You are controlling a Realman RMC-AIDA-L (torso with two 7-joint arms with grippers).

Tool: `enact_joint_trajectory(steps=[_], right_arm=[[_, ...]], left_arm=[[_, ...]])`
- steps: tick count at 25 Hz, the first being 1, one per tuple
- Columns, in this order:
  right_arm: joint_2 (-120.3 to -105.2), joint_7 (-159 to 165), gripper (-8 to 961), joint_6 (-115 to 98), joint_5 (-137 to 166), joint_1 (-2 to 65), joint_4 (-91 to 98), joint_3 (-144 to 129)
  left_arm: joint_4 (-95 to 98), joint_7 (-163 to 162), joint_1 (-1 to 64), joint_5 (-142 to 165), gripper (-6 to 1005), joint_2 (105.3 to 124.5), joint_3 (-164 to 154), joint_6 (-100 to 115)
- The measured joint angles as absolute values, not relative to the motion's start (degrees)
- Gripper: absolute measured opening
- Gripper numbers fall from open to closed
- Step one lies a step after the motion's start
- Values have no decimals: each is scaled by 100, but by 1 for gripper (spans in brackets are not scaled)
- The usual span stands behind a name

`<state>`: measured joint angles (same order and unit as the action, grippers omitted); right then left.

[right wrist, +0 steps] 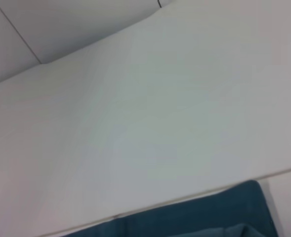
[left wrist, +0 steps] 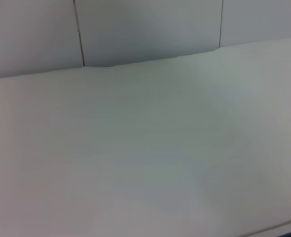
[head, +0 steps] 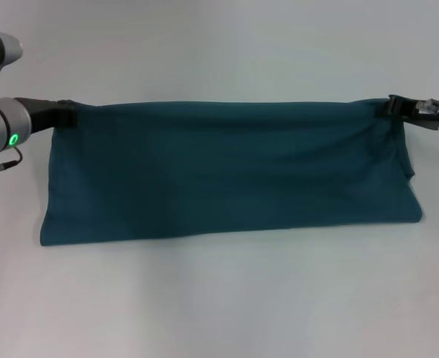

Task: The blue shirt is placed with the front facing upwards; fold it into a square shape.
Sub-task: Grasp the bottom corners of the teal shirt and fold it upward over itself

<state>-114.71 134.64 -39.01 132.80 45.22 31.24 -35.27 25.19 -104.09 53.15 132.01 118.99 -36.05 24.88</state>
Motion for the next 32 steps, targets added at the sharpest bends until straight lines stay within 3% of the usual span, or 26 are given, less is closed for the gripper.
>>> enact_joint_trajectory(steps=[8, 17, 25, 28, 32], right_arm=[[-11622, 13447, 113, -3309, 13272, 4734, 3064, -3825], [-11653, 13447, 116, -2790, 13270, 4865, 2811, -3986], [-11795, 12538, 120, -1814, 12489, 5108, 2337, -4003], [-11846, 12284, 121, -1529, 12367, 5227, 2277, -4005], [-11817, 12257, 300, -1430, 12370, 5281, 2300, -4007]], left_arm=[[2456, -10272, 5351, 13137, 26, 11913, -3599, 2196], [2369, -10259, 5347, 13137, 26, 11938, -3600, 1985], [2404, -9652, 5390, 12674, 25, 12283, -3794, 918], [2410, -9586, 5396, 12410, 56, 12309, -4219, 696], [2416, -9607, 5419, 12262, 218, 12251, -4356, 664]])
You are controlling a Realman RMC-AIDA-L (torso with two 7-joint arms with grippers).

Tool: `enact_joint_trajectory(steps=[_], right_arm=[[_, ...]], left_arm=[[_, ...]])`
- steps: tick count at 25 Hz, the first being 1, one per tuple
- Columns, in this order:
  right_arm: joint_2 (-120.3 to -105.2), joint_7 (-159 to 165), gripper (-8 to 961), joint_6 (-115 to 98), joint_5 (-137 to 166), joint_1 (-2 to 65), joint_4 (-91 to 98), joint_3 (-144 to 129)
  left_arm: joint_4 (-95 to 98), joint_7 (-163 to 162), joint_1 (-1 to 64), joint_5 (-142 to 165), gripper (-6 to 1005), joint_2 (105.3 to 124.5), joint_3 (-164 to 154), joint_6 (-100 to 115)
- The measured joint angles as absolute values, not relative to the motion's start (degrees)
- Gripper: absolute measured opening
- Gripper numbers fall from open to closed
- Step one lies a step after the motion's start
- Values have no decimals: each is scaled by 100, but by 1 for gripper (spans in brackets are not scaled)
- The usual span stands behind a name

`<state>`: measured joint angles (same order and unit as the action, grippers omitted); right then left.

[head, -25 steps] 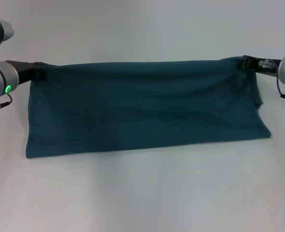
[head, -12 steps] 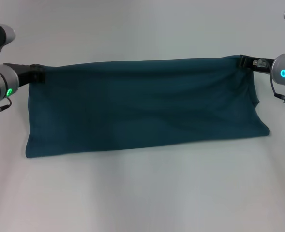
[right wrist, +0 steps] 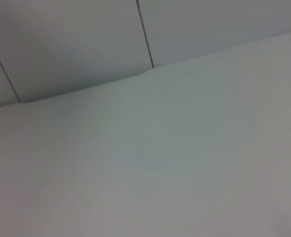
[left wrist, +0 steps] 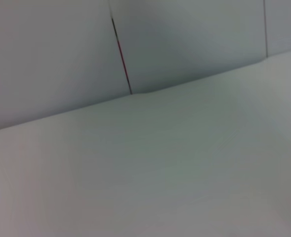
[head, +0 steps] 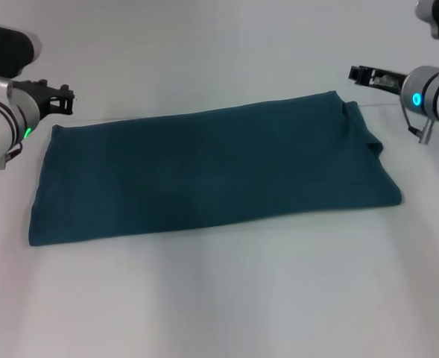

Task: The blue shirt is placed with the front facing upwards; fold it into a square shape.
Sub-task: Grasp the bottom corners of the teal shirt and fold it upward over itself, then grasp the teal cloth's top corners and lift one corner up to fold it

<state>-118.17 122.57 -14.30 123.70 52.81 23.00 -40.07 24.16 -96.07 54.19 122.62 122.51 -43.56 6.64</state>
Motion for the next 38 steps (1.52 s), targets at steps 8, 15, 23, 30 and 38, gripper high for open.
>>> enact_joint_trajectory(steps=[8, 15, 23, 30, 38], right_arm=[[-11685, 12232, 600, -1770, 12369, 4934, 2644, -4009], [-11814, 12214, 784, -3294, 12367, 4119, 3846, -4016], [-11786, 12249, 792, -4200, 12363, 3800, 4082, -3977], [-11821, 12278, 936, -4287, 12386, 3781, 4067, -3996], [-11815, 12326, 934, -4412, 12401, 3788, 4080, -4015]], left_arm=[[2598, -9834, 5183, 12029, 409, 12135, -4255, 1161], [2838, -11691, 4844, 12310, 609, 11601, -4041, 3599], [3379, -13821, 4797, 14063, 852, 11521, -3946, 4553], [3380, -14421, 4759, 14735, 876, 11571, -3971, 4504], [3372, -14506, 4699, 15039, 874, 11587, -3975, 4585]])
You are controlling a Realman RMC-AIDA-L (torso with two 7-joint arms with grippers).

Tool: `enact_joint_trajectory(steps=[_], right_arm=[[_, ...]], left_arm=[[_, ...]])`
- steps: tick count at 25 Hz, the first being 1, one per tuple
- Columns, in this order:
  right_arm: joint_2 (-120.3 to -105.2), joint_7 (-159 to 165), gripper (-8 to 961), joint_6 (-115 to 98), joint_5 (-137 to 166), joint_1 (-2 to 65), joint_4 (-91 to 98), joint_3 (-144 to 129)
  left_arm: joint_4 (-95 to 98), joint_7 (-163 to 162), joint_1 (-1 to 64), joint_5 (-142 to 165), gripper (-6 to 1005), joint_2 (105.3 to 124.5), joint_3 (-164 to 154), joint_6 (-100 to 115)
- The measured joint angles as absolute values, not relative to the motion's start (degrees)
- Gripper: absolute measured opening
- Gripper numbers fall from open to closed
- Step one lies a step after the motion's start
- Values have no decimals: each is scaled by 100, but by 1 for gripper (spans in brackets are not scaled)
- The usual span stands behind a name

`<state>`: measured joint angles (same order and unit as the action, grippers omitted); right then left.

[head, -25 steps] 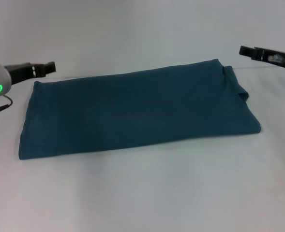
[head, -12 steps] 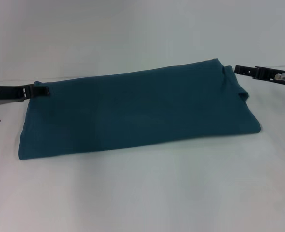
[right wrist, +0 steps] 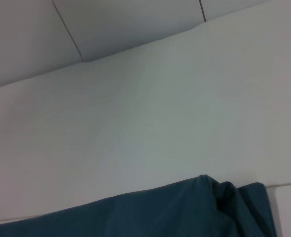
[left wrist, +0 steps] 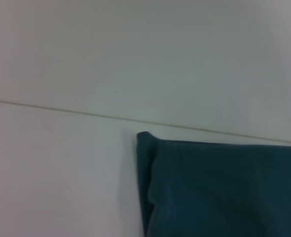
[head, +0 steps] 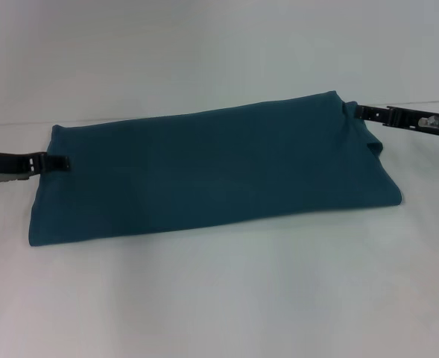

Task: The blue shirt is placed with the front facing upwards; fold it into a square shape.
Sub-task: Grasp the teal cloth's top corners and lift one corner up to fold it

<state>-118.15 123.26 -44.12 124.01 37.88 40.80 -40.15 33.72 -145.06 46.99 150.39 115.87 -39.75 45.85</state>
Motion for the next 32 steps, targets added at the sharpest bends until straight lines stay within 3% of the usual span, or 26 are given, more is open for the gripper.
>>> enact_joint_trajectory(steps=[23, 32], right_arm=[[-11821, 12325, 913, -4423, 12411, 3827, 3962, -4061], [-11821, 12361, 905, -4376, 12464, 3843, 3937, -4144]], left_arm=[[2812, -14392, 4585, 15106, 871, 11664, -3970, 4097], [2673, -13905, 4601, 14847, 779, 11710, -3928, 4130]])
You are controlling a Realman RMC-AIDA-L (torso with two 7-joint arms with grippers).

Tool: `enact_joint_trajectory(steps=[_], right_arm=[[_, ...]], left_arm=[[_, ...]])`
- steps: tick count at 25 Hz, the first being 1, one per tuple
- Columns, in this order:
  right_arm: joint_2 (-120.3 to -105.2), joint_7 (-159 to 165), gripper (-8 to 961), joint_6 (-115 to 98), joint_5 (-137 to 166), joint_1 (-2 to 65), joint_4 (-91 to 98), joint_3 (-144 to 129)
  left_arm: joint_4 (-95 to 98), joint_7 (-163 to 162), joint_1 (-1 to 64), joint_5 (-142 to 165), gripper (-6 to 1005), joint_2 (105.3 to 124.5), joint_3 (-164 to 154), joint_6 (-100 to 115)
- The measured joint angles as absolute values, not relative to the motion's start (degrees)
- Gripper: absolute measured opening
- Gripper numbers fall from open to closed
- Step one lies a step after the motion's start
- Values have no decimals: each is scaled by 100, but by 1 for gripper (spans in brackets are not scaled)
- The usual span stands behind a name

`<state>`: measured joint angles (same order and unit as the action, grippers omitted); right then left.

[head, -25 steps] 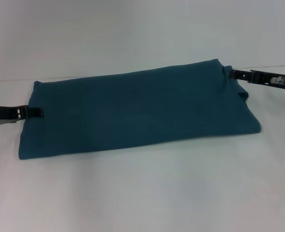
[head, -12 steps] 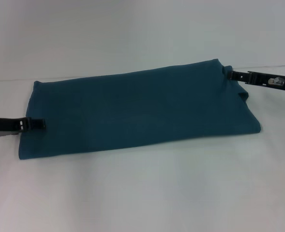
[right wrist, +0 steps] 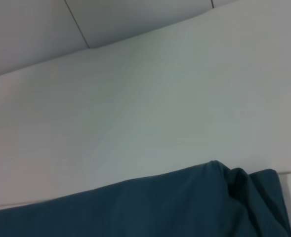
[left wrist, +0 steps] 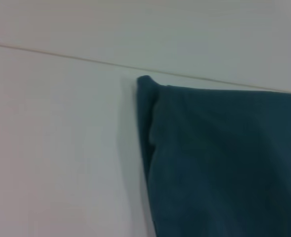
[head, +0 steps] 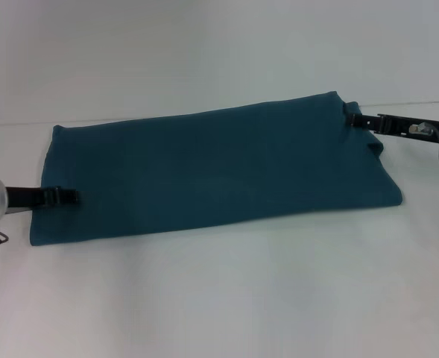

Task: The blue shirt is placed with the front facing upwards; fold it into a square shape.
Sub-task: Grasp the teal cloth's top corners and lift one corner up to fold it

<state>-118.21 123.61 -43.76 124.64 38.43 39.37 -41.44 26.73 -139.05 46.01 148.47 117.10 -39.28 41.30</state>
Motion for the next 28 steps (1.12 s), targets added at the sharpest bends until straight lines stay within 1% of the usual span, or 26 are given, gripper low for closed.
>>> enact_joint_trajectory(steps=[4, 8, 13, 16, 19, 21, 24, 28], right_arm=[[-11821, 12458, 902, -4353, 12565, 3848, 3937, -4153], [-11821, 12471, 898, -4349, 12576, 3849, 3935, -4153], [-11820, 12472, 894, -4332, 12577, 3851, 3886, -4151], [-11814, 12472, 891, -4315, 12578, 3851, 3880, -4149], [-11814, 12469, 888, -4275, 12572, 3848, 3867, -4147], [-11818, 12447, 887, -4249, 12548, 3833, 3865, -4134], [-11844, 12425, 884, -4236, 12527, 3809, 3894, -4108], [-11867, 12330, 880, -4222, 12469, 3796, 3919, -4093]], left_arm=[[2772, -13671, 4550, 14575, 730, 11815, -3922, 4186], [2788, -13379, 4529, 14236, 674, 11829, -3935, 4211], [2890, -13308, 4523, 14122, 453, 11857, -3932, 4212], [2933, -13275, 4504, 14034, 221, 11867, -3933, 4263], [3068, -13271, 4471, 13977, 130, 11874, -3925, 4401], [3282, -13270, 4417, 13924, 69, 11925, -3931, 4531], [3635, -13270, 4317, 13888, 69, 12015, -3926, 4693], [3760, -13278, 4273, 13857, 69, 12027, -3918, 4829]])
